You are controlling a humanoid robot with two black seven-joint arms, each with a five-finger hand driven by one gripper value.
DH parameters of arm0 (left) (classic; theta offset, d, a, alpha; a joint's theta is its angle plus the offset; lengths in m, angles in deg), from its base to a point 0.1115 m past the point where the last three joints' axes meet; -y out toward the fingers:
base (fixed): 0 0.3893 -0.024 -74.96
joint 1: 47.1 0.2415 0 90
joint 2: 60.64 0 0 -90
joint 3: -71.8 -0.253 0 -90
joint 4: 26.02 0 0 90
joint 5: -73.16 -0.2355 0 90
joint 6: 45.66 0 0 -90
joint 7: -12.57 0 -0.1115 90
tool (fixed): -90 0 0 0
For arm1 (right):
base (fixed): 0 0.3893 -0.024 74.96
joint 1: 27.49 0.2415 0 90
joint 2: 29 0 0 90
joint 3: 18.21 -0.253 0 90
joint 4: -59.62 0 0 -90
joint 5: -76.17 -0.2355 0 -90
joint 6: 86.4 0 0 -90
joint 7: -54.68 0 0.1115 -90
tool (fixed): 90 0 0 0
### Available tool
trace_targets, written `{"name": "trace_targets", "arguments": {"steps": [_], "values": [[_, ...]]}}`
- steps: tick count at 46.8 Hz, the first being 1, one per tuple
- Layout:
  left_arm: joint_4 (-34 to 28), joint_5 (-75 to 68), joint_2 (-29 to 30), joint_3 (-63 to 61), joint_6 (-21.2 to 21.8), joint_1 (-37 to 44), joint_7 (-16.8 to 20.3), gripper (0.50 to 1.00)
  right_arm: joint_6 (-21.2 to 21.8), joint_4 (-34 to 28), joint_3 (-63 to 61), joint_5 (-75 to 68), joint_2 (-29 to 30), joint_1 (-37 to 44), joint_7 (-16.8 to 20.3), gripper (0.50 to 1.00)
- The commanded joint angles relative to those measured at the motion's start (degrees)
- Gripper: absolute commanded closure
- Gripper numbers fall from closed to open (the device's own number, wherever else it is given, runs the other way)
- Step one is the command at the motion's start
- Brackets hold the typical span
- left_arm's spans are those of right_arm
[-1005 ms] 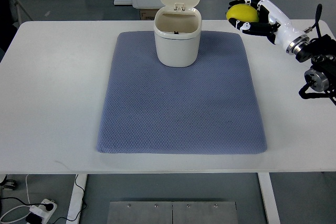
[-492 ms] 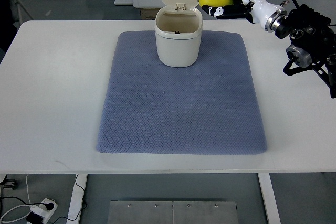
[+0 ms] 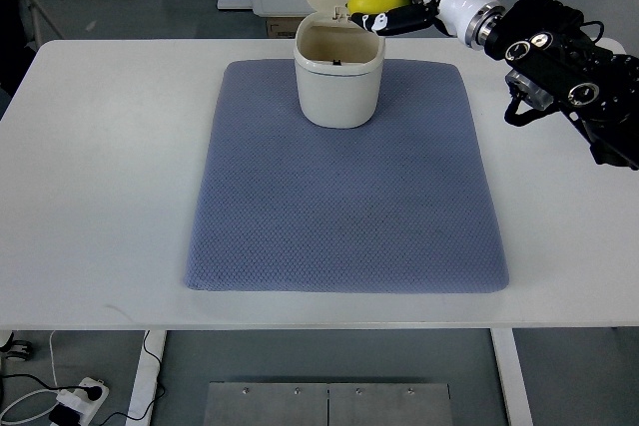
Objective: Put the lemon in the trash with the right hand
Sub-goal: 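Lift the lemon with the right hand and carry it over the bin, then open the right hand to drop the lemon into the bin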
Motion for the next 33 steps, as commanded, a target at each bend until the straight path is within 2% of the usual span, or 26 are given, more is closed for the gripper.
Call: {"name": "trace_targets", "arguments": {"steps": [1,15,33], "values": [[0.0,0.0,0.0,0.0,0.0,0.0,0.0,0.5,-0.3,1.8,0.8,0.1,1.8,0.6,0.6,1.0],[0.0,0.0,0.0,0.0,0.0,0.0,0.0,0.5,-2.0,5.9,4.3,0.1,6.1,0.9,1.7,1.0],[0.0,0.0,0.0,0.0,0.0,0.0,0.0,0.5,-4.8,7.7,4.7,0.1,6.2,0.7,2.9,1.0]]}}
